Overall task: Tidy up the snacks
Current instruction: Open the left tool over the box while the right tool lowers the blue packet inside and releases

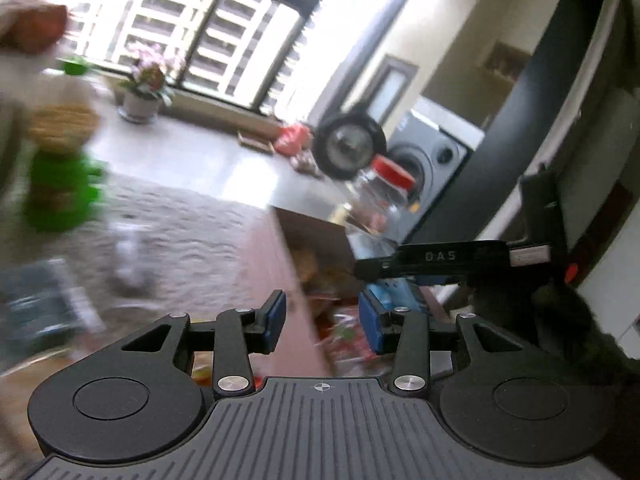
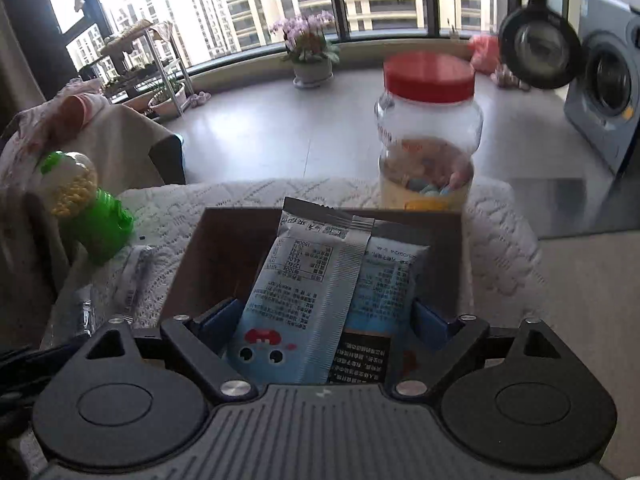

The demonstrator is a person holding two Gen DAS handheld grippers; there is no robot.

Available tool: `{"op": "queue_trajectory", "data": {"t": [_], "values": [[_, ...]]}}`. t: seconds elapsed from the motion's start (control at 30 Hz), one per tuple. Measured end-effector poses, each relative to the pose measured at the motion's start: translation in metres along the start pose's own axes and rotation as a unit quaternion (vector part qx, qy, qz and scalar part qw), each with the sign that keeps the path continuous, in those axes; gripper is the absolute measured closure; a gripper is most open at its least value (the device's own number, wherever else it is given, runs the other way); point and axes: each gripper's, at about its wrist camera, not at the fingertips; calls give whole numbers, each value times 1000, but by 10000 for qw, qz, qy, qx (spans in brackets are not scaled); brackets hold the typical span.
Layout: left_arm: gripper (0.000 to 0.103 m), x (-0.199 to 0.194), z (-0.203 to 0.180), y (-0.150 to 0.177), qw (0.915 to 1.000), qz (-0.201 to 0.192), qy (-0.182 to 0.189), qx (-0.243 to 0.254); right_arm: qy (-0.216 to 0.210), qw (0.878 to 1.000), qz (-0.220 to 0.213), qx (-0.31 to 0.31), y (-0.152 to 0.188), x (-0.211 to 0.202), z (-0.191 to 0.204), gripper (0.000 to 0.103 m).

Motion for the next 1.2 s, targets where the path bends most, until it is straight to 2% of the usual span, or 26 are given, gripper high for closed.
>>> {"op": "queue_trajectory", "data": {"t": [0.1, 0.17, 0.23, 0.3, 0.37, 0.43, 0.53, 0.6, 0.67, 0.7, 0.8, 0.87, 0.93, 0.97, 1.03, 1.1, 1.17, 1.2], "values": [[58, -18, 28, 11, 9990, -214, -341, -214, 71, 9999, 123, -94, 0, 0, 7, 11], [58, -22, 50, 17, 9961, -319, -672, -474, -128, 9996, 260, -70, -1, -2, 12, 11], [58, -21, 68, 24, 9936, -260, -798, -754, -279, 9993, 235, 124, -2, -7, 11, 11], [58, -20, 80, 28, 9918, -199, -789, -986, -454, 9971, 244, 567, 0, -3, 1, 11], [58, -23, 84, 31, 9911, -264, -724, -1082, -789, 9880, 351, 1277, 7, 11, -14, 10], [58, -27, 81, 33, 9920, -421, -637, -1004, -348, 9922, 272, 1164, 13, 19, -12, 12], [58, -33, 75, 35, 9938, -571, -529, -797, 529, 9977, 364, 204, 15, 26, 18, 13], [58, -35, 73, 39, 9944, -600, -526, -688, 963, 9944, 358, -259, 15, 25, 34, 13], [58, -36, 71, 41, 9947, -607, -578, -602, 1578, 9831, 430, -828, 12, 24, 53, 13], [58, -36, 71, 42, 9947, -588, -617, -581, 1624, 9812, 444, -939, 9, 22, 58, 12], [58, -33, 76, 45, 9939, -484, -776, -617, 823, 9946, 499, -397, -2, 7, 51, 12], [58, -32, 81, 46, 9930, -432, -845, -701, 779, 9938, 741, -299, -4, 11, 49, 12], [58, -31, 85, 47, 9926, -368, -836, -805, 311, 9953, 907, -134, 1, 13, 44, 12], [58, -32, 86, 47, 9926, -363, -825, -820, 372, 9950, 931, 4, 4, 16, 41, 12], [58, -33, 86, 47, 9927, -373, -806, -815, 909, 9884, 1212, -15, 10, 30, 40, 12], [58, -32, 86, 48, 9931, -354, -785, -791, 1727, 9705, 1582, -577, 23, 49, 44, 10], [58, -31, 84, 49, 9936, -329, -790, -741, 1841, 9635, 1533, -1191, 33, 51, 56, 10], [58, -31, 84, 49, 9937, -327, -787, -721, 1768, 9652, 1458, -1260, 34, 48, 59, 10]]}}
Point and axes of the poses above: each gripper's, at about its wrist camera, not at the fingertips, and x roughly the way its jaws point, z to its left, y to its underside, and after that the axes turned 14 degrees about -y, right-handed
